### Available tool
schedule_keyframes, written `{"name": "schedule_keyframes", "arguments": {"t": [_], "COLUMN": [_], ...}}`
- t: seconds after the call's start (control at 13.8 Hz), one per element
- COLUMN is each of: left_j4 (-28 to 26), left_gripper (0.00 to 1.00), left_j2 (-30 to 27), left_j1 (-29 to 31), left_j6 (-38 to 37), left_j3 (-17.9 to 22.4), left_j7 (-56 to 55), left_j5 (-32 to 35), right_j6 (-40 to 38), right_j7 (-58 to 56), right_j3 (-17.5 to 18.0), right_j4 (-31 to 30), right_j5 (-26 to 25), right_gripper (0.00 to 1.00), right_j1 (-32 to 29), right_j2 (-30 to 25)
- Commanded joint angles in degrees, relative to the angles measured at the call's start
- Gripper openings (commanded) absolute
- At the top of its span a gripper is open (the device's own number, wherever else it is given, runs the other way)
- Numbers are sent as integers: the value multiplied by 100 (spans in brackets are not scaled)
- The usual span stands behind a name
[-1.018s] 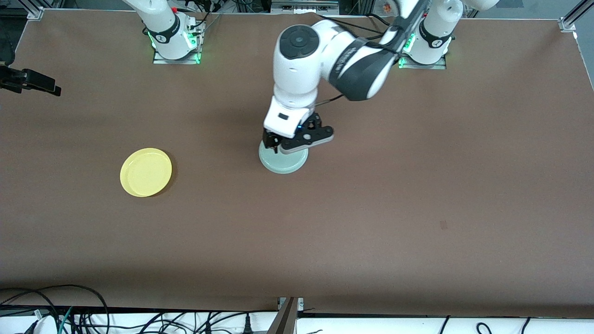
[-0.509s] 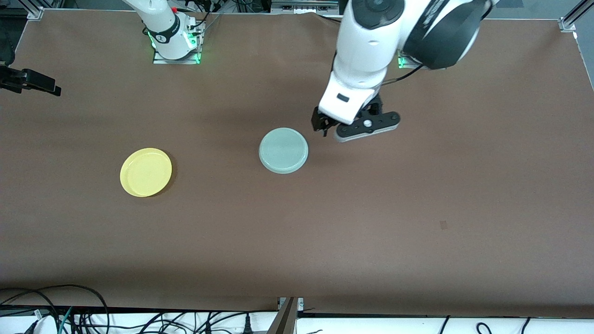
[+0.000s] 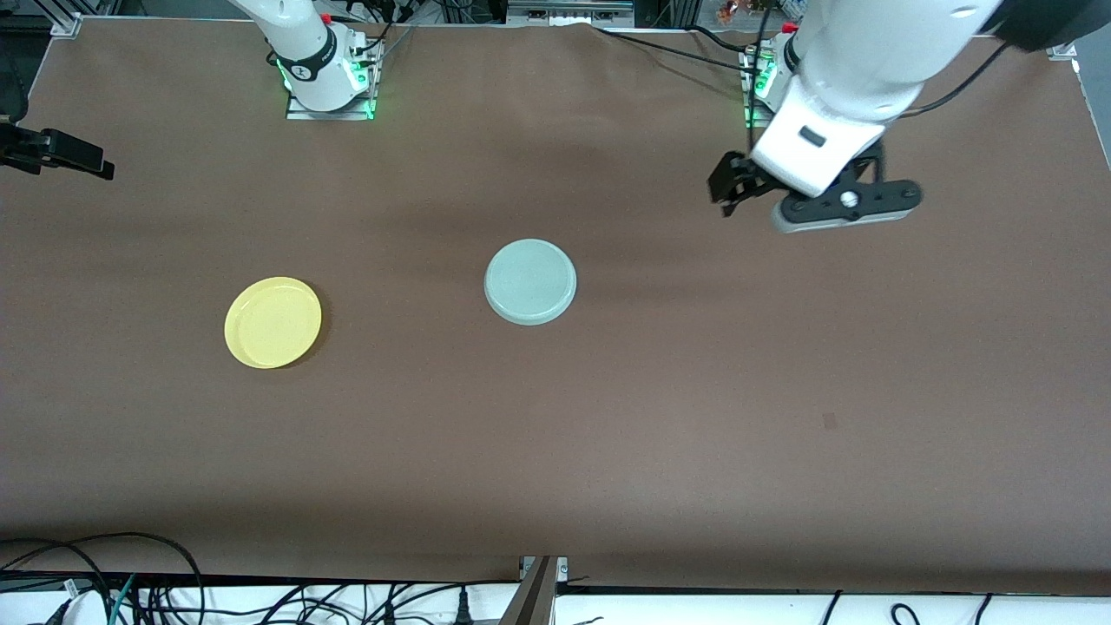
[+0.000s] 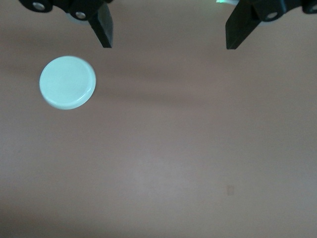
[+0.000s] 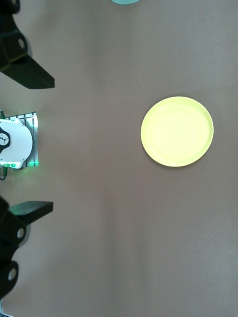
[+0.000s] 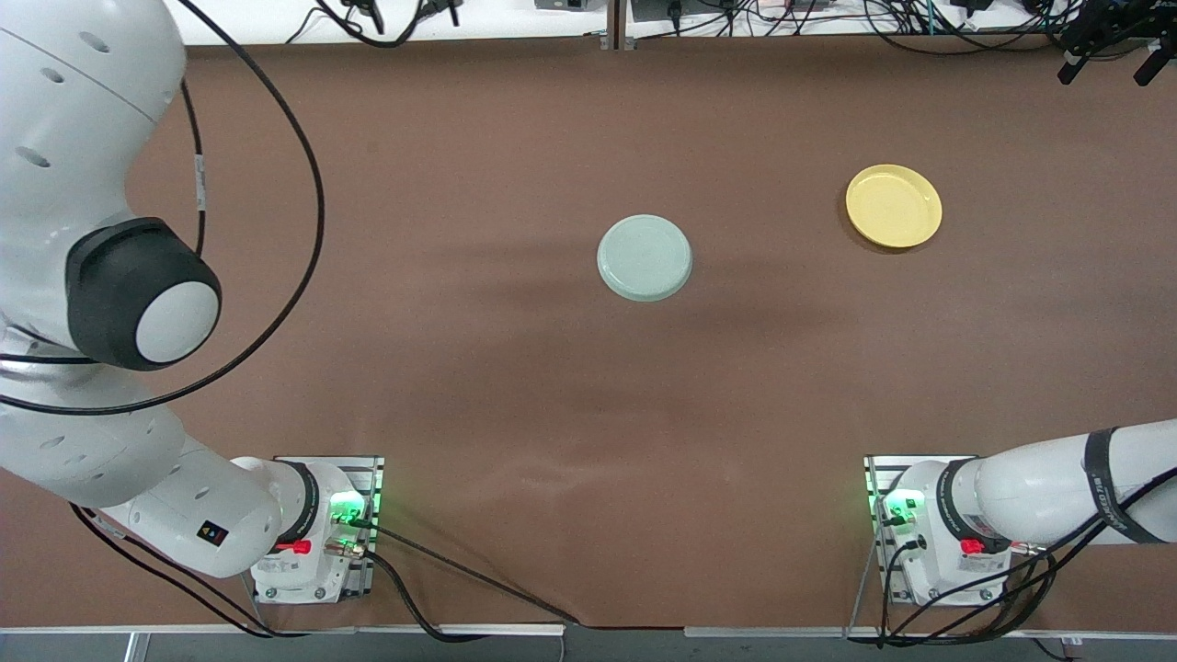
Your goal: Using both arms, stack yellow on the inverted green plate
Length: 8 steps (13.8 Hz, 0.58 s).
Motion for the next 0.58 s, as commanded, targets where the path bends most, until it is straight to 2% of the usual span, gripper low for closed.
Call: {"name": "schedule_keyframes", "arguments": {"t": [0.0,0.51], "left_j4": [-266,-740], "left_gripper": [100,100], "left_j2": [-412,-1159], "left_j1": [114,1027], "left_j6": [-390,-523], "left_j3": [-14,-6], "left_j7": [449,1907], "left_j5": [-153,-91], "right_j6": [-104,-104], "right_j7": [-6,-6], "right_j3": [0,0], "right_j4": [128,128], "right_j5": [43,43], "right_gripper": [100,100], "right_j1": [-9,-9], "right_j2": [44,35]}}
